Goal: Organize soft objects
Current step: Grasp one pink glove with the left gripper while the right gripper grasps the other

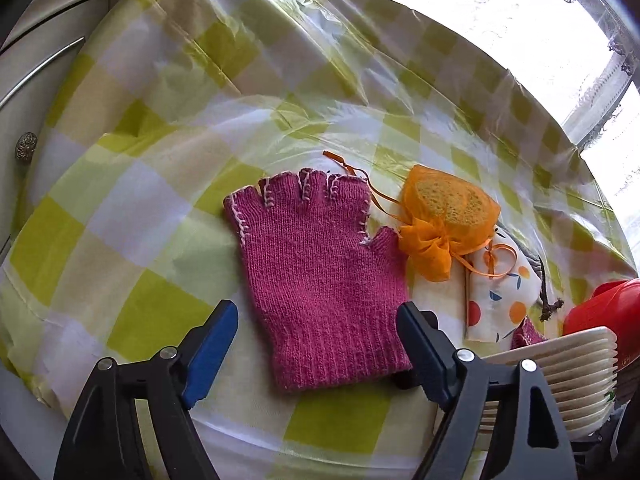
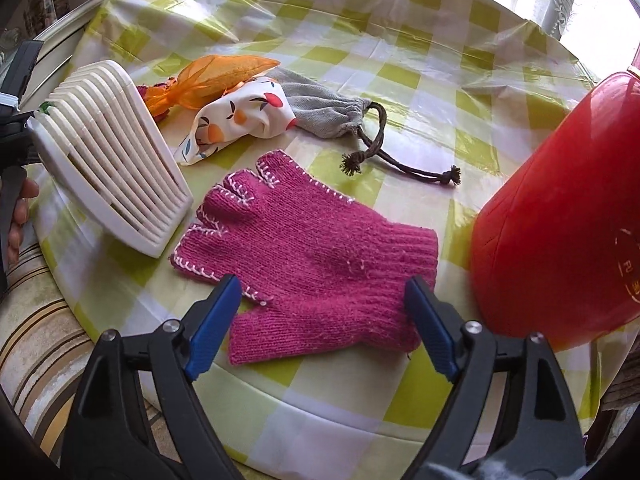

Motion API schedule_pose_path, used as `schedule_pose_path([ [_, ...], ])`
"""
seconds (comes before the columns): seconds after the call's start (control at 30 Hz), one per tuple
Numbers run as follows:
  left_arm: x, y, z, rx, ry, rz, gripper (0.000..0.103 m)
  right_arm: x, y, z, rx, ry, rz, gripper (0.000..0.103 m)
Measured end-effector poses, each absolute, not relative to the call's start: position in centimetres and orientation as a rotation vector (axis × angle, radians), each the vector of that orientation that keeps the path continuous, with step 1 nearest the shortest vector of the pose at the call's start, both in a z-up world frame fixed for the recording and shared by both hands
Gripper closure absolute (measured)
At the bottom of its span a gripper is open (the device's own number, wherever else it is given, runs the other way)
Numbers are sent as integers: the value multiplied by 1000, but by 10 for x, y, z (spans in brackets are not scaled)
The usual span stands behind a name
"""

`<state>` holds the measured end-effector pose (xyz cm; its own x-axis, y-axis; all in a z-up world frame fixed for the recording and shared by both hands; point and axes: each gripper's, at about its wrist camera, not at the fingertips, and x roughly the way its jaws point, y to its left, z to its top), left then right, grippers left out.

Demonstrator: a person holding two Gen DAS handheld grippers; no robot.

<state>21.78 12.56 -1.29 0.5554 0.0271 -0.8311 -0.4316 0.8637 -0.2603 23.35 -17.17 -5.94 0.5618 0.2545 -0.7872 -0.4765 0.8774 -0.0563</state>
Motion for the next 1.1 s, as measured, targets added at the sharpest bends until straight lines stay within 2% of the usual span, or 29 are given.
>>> schedule_pose_path([
  [0.2,239,130,-19,-462,984,312,19,248,-164,-65,-308,881,458,13],
  [0.5,257,128,-28,-380,1027,332,19,265,-154,-70,-352,893,483,1],
  [0.57,262,122,-29,-315,1039,337,25,267,-152,-72,-359,892,483,0],
  [0.67,264,118,-29,-262,1040,335,41,267,-153,-72,-353,890,485,0],
  [0.7,265,117,-28,-255,1038,330,50,267,-153,-72,-354,888,484,1],
  [0.73,265,117,-28,-250,1036,325,59,266,-153,-72,-357,885,485,3],
  [0.8,264,115,-26,-246,1033,308,69,263,-153,-71,-361,879,491,8],
  [0.83,264,114,-26,-250,1032,301,77,261,-153,-70,-365,875,491,12],
  [0.9,263,114,-25,-255,1028,296,83,257,-153,-67,-370,868,491,21],
  [0.93,261,114,-24,-255,1024,300,87,255,-154,-66,-371,864,491,32],
  [0.97,259,115,-24,-256,1021,306,90,253,-154,-65,-367,863,499,53],
  [1.0,258,116,-23,-264,1018,306,90,253,-154,-65,-335,885,532,58],
  [1.1,253,119,-23,-287,1010,306,90,247,-151,-65,-337,871,526,63],
])
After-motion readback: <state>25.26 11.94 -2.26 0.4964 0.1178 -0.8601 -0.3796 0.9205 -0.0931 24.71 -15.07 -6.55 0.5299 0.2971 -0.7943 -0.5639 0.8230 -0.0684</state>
